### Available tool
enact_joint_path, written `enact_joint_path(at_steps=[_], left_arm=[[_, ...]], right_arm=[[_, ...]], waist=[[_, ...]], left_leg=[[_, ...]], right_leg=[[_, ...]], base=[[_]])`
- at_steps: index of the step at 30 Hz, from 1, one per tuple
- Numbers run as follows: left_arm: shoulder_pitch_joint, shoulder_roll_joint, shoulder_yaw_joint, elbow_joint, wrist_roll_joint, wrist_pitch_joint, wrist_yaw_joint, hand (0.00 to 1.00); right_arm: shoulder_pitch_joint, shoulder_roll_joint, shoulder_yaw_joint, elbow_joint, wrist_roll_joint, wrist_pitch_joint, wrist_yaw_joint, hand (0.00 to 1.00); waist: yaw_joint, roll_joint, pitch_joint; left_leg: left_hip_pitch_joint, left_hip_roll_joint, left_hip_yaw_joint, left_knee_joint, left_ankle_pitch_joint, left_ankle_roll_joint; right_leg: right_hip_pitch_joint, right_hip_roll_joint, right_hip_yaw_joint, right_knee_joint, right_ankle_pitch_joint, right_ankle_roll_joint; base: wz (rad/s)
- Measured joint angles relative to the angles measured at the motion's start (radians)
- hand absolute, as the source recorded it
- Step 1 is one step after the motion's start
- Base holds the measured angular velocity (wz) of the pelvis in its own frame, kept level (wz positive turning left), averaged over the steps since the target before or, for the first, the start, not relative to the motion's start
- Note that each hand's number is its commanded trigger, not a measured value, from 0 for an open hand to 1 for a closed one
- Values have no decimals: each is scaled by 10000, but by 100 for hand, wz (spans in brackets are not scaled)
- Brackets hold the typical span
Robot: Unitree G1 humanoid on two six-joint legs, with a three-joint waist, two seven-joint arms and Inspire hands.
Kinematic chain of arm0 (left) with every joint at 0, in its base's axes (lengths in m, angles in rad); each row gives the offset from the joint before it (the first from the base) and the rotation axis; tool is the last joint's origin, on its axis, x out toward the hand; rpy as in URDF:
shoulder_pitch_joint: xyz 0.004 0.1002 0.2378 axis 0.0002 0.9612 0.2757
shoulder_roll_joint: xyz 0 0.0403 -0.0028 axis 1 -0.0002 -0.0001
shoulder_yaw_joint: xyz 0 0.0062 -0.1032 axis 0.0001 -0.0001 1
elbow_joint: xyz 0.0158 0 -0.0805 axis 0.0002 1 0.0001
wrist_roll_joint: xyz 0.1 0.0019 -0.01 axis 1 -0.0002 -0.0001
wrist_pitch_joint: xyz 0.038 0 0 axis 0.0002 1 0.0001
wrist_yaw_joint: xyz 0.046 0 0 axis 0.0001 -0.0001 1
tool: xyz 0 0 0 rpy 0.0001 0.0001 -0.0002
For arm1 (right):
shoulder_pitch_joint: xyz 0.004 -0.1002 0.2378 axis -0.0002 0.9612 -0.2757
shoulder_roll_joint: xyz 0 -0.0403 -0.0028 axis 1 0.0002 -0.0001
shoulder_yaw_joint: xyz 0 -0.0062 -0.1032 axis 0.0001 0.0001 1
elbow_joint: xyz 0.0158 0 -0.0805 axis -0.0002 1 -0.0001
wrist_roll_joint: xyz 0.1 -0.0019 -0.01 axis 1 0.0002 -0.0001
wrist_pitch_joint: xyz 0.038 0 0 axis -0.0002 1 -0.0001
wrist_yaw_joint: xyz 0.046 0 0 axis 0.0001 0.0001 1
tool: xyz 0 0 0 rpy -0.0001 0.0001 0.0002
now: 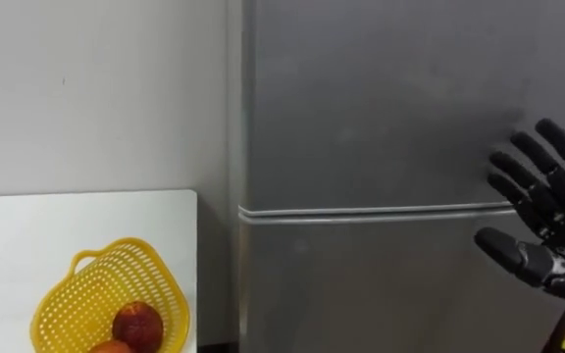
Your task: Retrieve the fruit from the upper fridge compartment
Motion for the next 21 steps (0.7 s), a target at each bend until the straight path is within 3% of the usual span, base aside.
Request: enact_joint_path(at_steps=[4, 6, 13, 16, 21], left_arm=[[-34, -13, -44, 3, -11, -59, 352, 0], [-32, -44, -63, 0, -18, -98, 489, 0], [-23, -184, -146, -76, -20, -133, 772, 0], [-33, -182, -412, -416, -27, -141, 730, 0], [-108, -231, -717, -474, -41, -146, 746, 0]], right_arm=[[556, 170, -152, 310, -667, -49, -996, 0], [1034, 473, -198, 313, -1394, -47, -1839, 0], [1688, 591, -248, 945, -2378, -180, -4260, 0], [1702, 717, -259, 2004, -3285, -389, -5053, 0], [2174, 1360, 189, 4137, -4102, -441, -5939, 0]], waist=[[-62, -7, 0], [-183, 16, -12], [-261, 294, 38], [-293, 350, 34], [-232, 344, 19]], left_leg=[[-79, -27, -69, -2, -12, 19], [-217, -28, -89, -2, -14, 23], [-167, -40, -55, -64, -8, 25], [-160, -37, -133, -159, -1, 13], [-85, -33, -119, -216, 7, 0]], right_leg=[[-11, -23, -65, -18, 0, 15], [-115, -34, -121, -8, 0, 18], [-175, -23, -35, 47, 15, 38], [-209, -18, -39, 42, 15, 38], [-128, -10, -32, 40, 14, 38]], base=[[8], [2], [-3], [0], [0]])
